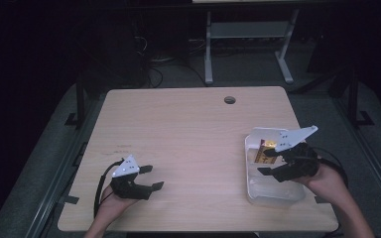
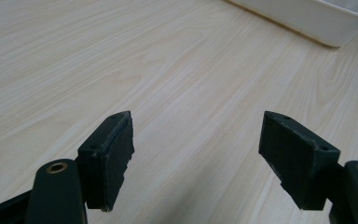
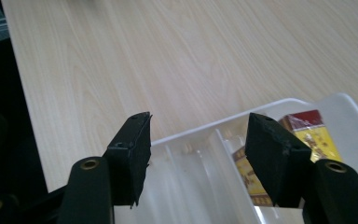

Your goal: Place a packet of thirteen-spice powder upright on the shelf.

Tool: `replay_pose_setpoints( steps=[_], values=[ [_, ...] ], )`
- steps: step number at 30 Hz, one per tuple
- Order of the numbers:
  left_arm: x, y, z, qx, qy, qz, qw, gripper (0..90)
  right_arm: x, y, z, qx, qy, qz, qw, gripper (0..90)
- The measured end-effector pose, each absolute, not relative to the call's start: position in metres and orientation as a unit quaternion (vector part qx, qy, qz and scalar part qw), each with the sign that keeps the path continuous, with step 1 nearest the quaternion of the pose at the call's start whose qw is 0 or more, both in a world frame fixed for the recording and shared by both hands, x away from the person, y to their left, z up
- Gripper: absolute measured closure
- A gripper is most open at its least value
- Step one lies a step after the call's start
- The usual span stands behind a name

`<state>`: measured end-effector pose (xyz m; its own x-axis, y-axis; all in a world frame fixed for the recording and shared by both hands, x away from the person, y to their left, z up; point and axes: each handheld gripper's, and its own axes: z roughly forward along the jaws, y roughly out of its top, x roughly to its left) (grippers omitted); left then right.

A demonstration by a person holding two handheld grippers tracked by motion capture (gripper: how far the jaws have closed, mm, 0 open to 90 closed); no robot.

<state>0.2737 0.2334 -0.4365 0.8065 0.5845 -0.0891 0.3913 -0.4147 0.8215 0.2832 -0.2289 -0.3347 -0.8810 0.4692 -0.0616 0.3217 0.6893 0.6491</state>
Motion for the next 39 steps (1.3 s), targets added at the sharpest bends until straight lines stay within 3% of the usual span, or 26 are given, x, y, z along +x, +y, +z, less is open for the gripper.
replay_pose_setpoints(
  steps=[39],
  values=[
    [0.271,0.239,-0.436,0.837,0.285,0.105,0.455,24.9,0.292,-0.149,-0.369,0.202,0.903,0.378,0.025,34.4]
  ],
)
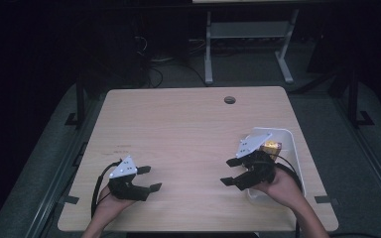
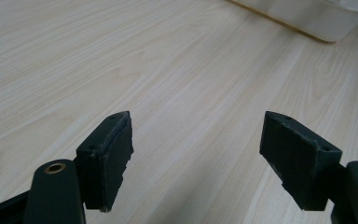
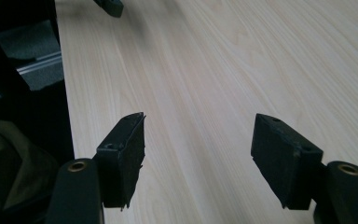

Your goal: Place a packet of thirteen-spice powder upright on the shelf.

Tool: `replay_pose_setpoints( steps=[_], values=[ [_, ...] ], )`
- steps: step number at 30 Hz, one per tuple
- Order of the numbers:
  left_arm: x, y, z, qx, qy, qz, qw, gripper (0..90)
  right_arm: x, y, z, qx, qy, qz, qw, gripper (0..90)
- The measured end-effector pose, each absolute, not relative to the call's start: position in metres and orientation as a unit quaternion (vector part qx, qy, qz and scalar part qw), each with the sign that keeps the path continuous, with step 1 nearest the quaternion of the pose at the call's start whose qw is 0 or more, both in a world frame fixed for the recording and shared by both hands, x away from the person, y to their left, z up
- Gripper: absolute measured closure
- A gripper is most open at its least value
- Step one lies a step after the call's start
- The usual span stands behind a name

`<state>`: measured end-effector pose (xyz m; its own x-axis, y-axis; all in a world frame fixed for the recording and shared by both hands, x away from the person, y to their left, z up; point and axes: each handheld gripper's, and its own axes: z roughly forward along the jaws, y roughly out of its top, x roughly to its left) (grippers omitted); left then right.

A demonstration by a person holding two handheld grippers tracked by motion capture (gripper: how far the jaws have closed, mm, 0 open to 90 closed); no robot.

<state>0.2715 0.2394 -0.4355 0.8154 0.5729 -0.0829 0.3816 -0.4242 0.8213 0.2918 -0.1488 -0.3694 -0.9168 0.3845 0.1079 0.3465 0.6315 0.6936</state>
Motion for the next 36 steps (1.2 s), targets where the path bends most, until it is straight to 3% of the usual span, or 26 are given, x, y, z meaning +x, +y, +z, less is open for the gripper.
replay_pose_setpoints(
  steps=[36],
  values=[
    [0.271,0.245,-0.434,0.838,0.287,0.106,0.452,20.2,0.284,-0.058,-0.416,0.197,0.889,0.413,-0.014,25.8]
  ],
)
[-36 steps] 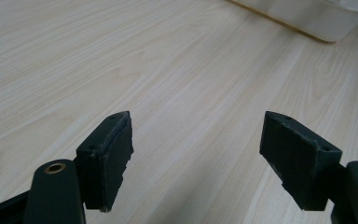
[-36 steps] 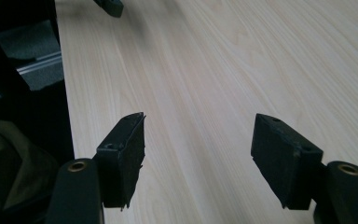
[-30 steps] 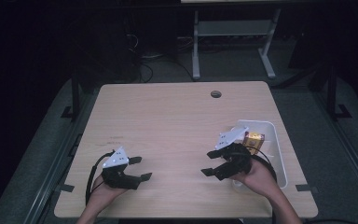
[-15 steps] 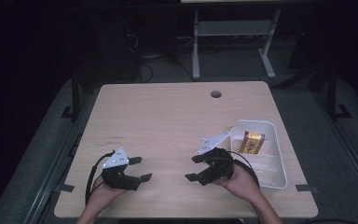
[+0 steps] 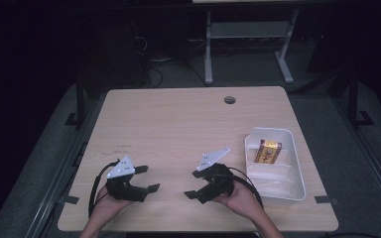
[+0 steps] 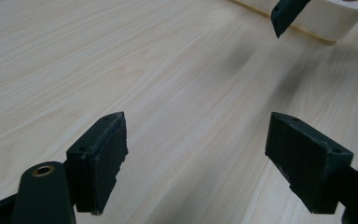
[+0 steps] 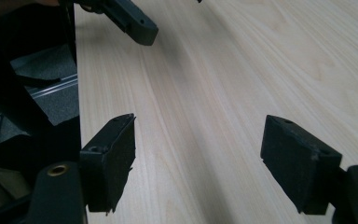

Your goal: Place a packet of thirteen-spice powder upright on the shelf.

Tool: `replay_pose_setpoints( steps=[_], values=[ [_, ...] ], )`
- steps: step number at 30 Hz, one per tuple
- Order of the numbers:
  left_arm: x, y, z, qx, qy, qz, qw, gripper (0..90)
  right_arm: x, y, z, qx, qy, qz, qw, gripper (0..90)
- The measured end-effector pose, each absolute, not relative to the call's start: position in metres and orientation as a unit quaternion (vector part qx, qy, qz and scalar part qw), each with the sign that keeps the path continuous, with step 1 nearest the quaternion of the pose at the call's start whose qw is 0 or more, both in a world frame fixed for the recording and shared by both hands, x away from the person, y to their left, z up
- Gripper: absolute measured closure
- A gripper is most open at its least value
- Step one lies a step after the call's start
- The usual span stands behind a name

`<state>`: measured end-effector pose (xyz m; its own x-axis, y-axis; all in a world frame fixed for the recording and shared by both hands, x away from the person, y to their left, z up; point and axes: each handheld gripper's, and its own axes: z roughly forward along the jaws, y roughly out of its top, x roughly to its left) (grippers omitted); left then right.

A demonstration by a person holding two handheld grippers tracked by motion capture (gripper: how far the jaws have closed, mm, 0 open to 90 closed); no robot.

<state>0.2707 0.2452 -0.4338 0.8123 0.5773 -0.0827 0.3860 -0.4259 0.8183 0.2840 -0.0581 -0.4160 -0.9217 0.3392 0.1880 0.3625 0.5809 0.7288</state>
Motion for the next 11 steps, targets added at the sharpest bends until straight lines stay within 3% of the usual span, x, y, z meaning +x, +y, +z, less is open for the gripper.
replay_pose_setpoints(
  steps=[11],
  values=[
    [0.272,0.246,-0.436,0.841,0.288,0.104,0.447,19.7,0.274,-0.05,-0.432,-0.188,-0.894,-0.405,0.027,23.0]
  ],
)
